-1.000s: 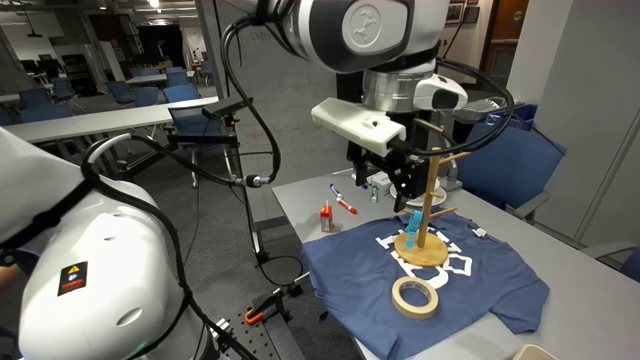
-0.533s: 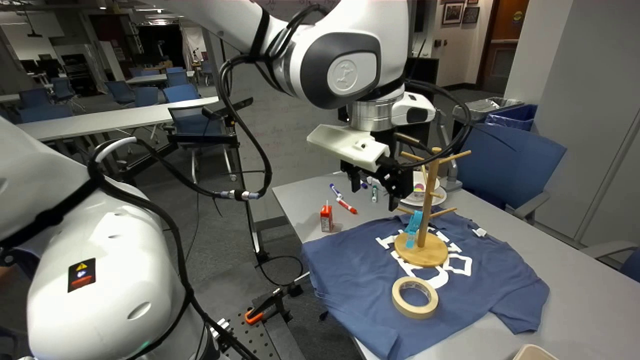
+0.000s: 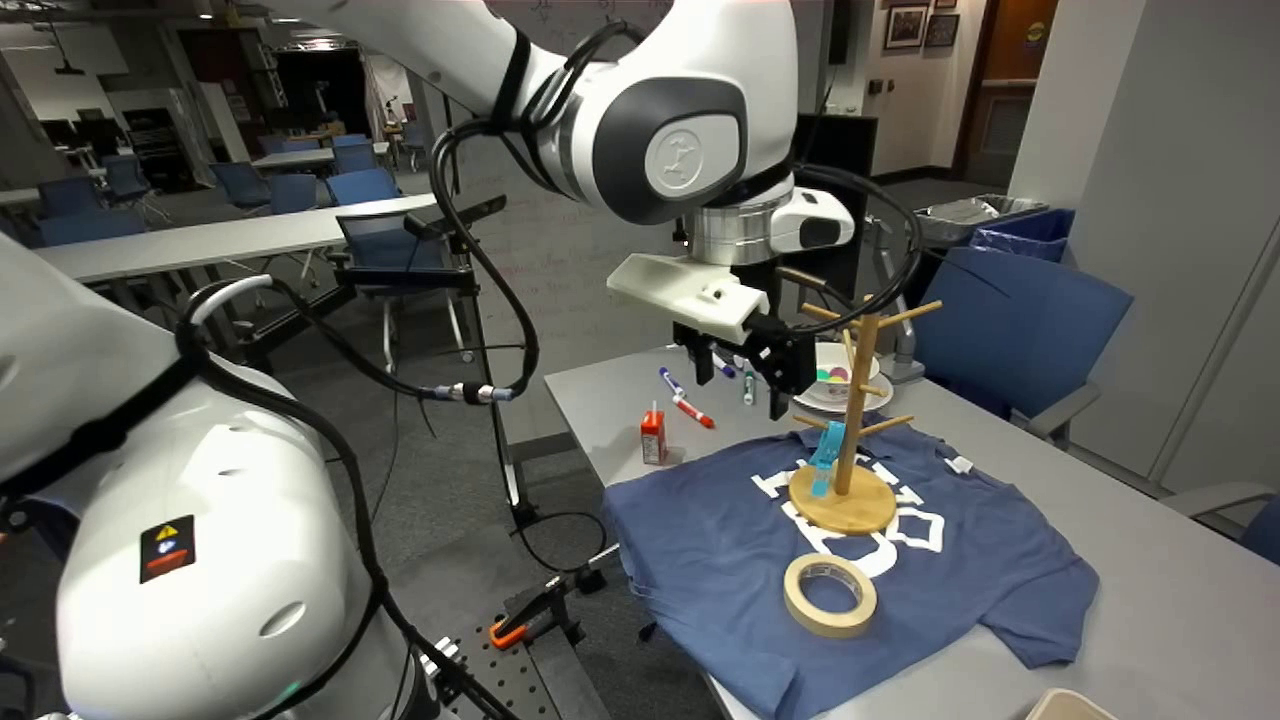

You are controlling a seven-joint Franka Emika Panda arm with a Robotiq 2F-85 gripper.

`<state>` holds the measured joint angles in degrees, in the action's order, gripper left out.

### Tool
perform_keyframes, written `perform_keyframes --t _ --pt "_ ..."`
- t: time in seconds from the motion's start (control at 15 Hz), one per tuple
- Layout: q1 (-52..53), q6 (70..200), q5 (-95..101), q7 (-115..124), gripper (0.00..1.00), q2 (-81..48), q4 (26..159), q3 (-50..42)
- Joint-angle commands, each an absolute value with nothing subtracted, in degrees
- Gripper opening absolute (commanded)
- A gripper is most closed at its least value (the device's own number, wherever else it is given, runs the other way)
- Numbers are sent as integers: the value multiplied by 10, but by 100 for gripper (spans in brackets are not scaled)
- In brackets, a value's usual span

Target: Take the peg from the hanger and place it on the shirt

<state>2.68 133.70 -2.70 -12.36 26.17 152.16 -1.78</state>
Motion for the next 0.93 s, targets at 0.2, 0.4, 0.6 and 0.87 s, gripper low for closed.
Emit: perform_keyframes --t 0.2,0.4,0.6,0.87 --pt "23 1353 -28 -122 100 215 1503 -30" --pt "27 1374 -37 -133 100 179 1499 -38" --pt "31 1405 -47 -147 100 144 1499 -43" --pt "39 1456 -79 -170 100 99 1498 -45"
